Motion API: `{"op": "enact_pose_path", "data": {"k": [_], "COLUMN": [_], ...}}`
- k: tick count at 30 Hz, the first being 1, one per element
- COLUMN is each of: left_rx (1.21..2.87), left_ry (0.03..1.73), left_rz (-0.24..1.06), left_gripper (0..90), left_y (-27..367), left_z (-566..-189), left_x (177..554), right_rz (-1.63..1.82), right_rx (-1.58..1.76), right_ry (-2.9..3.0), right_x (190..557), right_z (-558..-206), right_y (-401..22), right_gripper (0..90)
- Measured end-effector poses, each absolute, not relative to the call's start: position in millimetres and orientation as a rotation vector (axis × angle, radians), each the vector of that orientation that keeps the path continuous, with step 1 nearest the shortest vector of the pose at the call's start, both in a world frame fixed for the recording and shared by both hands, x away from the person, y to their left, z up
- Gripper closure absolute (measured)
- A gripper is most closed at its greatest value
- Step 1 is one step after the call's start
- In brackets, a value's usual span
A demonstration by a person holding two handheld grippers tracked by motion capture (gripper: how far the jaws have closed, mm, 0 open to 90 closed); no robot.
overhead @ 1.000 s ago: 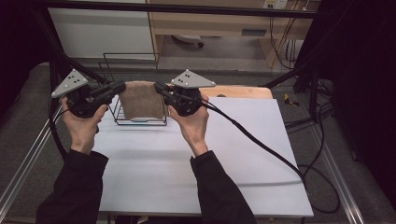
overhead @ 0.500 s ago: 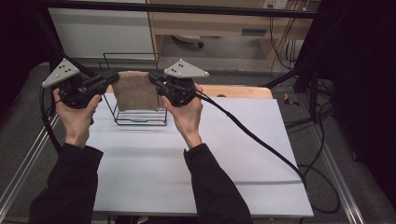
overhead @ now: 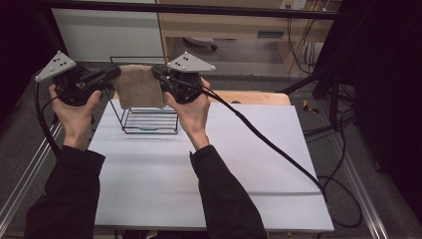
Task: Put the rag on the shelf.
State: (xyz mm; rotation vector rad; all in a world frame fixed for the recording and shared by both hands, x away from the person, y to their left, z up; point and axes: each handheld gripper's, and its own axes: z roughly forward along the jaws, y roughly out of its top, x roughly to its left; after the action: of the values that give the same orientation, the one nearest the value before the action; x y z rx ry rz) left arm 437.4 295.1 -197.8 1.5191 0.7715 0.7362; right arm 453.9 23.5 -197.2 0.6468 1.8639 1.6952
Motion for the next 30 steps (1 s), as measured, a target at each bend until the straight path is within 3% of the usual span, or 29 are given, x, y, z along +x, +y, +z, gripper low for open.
{"op": "enact_pose_path", "data": {"k": [30], "left_rx": [1.475], "left_ry": [0.789], "left_rz": [0.783], "left_gripper": [85.6], "left_y": [315.0], "left_z": [-164.5], "left_x": [463.5], "right_rz": [1.684], "right_rx": [0.601], "right_ry": [1.815], "right_x": [482.1], "right_z": [-162.8], "right_y": [50.4], "right_gripper": [86.7]}}
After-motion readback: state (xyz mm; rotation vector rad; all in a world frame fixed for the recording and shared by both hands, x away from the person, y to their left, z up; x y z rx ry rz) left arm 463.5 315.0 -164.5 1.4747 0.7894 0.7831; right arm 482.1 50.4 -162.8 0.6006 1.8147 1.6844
